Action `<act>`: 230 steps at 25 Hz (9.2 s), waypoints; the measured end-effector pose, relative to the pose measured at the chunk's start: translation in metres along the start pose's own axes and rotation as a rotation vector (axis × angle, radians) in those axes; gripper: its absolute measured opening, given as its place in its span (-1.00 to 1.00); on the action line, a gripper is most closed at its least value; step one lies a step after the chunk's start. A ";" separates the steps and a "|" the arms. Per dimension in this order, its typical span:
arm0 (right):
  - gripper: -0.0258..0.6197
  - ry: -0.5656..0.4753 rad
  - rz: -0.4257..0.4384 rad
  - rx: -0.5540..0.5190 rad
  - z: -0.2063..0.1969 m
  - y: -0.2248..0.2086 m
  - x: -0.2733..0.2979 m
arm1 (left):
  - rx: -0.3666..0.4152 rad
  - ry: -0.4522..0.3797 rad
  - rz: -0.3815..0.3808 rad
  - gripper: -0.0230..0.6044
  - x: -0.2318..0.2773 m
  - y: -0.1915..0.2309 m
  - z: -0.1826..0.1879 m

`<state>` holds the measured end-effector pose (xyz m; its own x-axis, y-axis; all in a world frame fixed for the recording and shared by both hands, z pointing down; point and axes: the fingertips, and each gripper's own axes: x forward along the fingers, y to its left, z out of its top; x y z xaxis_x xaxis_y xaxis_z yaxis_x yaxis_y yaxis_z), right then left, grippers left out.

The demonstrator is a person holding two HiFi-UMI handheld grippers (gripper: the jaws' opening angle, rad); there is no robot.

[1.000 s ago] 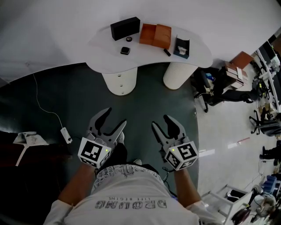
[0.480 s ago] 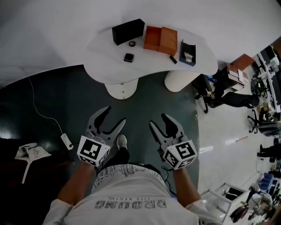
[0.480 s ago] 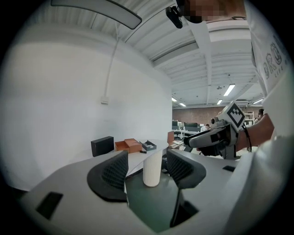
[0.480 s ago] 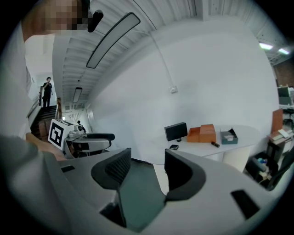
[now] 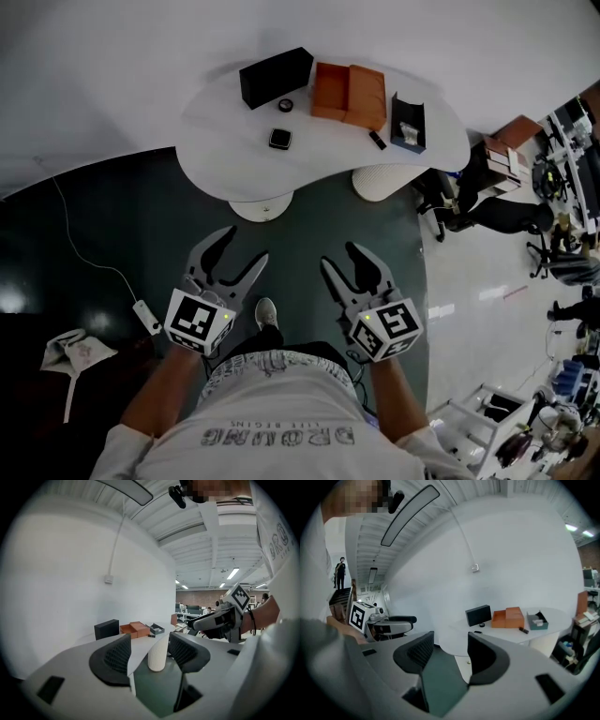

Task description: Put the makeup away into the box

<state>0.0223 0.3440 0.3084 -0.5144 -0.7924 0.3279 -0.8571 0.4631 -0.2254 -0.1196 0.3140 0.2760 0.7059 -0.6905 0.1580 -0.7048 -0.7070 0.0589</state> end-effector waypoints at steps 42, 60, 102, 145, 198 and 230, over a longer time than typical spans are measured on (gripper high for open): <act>-0.20 0.036 0.087 0.002 0.065 -0.163 0.184 | 0.004 0.056 0.076 -0.07 0.199 0.135 0.006; -0.21 0.070 0.165 0.014 0.090 -0.251 0.237 | -0.015 0.097 0.144 -0.07 0.297 0.163 0.015; -0.21 0.198 -0.003 0.016 0.088 -0.235 0.399 | -0.072 0.146 0.020 -0.07 0.306 0.316 -0.028; -0.15 0.453 -0.233 0.032 -0.038 -0.270 0.522 | -0.169 0.265 -0.005 -0.07 0.297 0.387 -0.106; -0.22 0.362 -0.251 -0.087 0.049 -0.327 0.450 | -0.117 0.200 0.005 -0.07 0.312 0.324 -0.052; -0.22 0.937 -0.095 -0.365 -0.023 -0.377 0.463 | -0.191 0.209 0.020 -0.07 0.361 0.320 -0.065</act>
<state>0.1072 -0.1883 0.5664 -0.1226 -0.2738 0.9539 -0.7710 0.6315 0.0821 -0.0948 -0.1514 0.4158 0.6757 -0.6435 0.3597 -0.7331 -0.6381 0.2354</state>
